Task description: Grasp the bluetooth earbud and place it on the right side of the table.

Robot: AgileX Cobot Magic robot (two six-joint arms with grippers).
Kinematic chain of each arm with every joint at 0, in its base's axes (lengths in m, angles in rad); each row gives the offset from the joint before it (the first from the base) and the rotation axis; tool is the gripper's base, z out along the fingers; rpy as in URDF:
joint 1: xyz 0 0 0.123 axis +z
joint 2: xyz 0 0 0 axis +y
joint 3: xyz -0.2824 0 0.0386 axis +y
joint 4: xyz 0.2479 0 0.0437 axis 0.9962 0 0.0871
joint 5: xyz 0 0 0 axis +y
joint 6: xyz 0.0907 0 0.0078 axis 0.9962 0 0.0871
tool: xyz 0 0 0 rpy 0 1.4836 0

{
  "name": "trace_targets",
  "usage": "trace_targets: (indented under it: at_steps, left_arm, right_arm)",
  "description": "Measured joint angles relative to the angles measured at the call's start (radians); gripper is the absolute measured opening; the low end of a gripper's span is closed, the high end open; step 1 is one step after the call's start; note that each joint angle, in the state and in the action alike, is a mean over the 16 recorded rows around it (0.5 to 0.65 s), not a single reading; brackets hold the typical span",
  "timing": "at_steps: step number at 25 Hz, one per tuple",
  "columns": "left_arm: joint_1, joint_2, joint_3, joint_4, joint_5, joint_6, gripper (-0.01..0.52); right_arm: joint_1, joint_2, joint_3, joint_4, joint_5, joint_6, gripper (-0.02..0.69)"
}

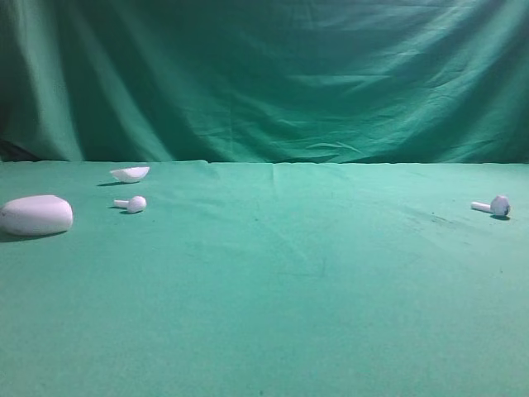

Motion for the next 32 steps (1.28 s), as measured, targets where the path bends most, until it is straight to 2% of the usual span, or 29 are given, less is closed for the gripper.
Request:
trace_targets:
  at_steps: [10,17,24,32]
  left_arm:
    - [0.0,0.0,0.0,0.0,0.0,0.0,0.0]
    - [0.0,0.0,0.0,0.0,0.0,0.0,0.0]
    - [0.0,0.0,0.0,0.0,0.0,0.0,0.0]
    - [0.0,0.0,0.0,0.0,0.0,0.0,0.0]
  right_arm:
    - [-0.024,-0.184,0.068,0.009,-0.018,-0.133,0.0]
    - [-0.09,-0.334,0.267,-0.027,-0.225,-0.214,0.0]
    - [-0.153,-0.479,0.546,-0.026,-0.448,-0.203,0.0]
    - [-0.169,-0.524,0.712,-0.017,-0.496,-0.175,0.0]
